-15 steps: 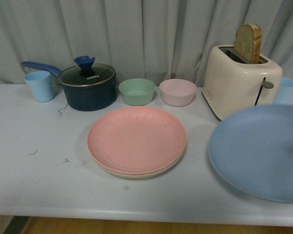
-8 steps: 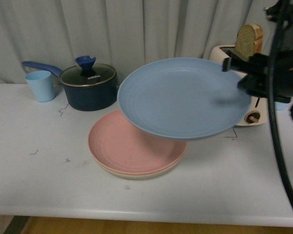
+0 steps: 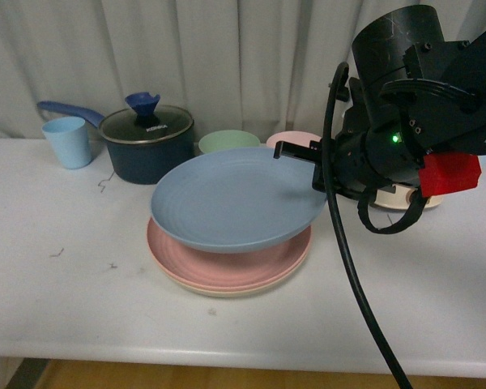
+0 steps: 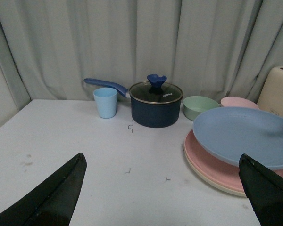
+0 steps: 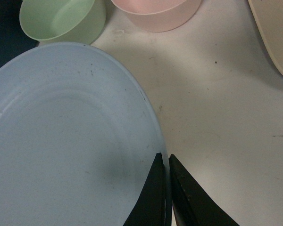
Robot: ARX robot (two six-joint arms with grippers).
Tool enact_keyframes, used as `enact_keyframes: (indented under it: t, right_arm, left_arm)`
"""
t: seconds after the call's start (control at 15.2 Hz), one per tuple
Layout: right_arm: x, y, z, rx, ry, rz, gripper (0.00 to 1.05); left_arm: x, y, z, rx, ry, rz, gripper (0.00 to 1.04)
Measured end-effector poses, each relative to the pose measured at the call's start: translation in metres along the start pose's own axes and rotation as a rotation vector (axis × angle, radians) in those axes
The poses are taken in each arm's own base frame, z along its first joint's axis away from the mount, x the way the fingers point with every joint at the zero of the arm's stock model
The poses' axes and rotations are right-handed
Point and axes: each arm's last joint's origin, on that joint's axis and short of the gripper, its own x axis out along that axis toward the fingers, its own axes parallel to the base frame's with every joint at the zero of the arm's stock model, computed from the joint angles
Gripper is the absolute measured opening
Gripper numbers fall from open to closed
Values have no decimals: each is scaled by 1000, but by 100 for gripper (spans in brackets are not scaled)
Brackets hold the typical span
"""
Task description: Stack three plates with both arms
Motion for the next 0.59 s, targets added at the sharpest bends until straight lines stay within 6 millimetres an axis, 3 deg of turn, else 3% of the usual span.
enact_keyframes:
  t: [0.39,0.59]
  right_arm:
    - [12,4,-19,-33,51,-39,3]
    - [13,1,-18,-25,58,-19,37]
  left_arm:
    - [0,0,0,0,0,0,98]
    - [0,0,0,0,0,0,98]
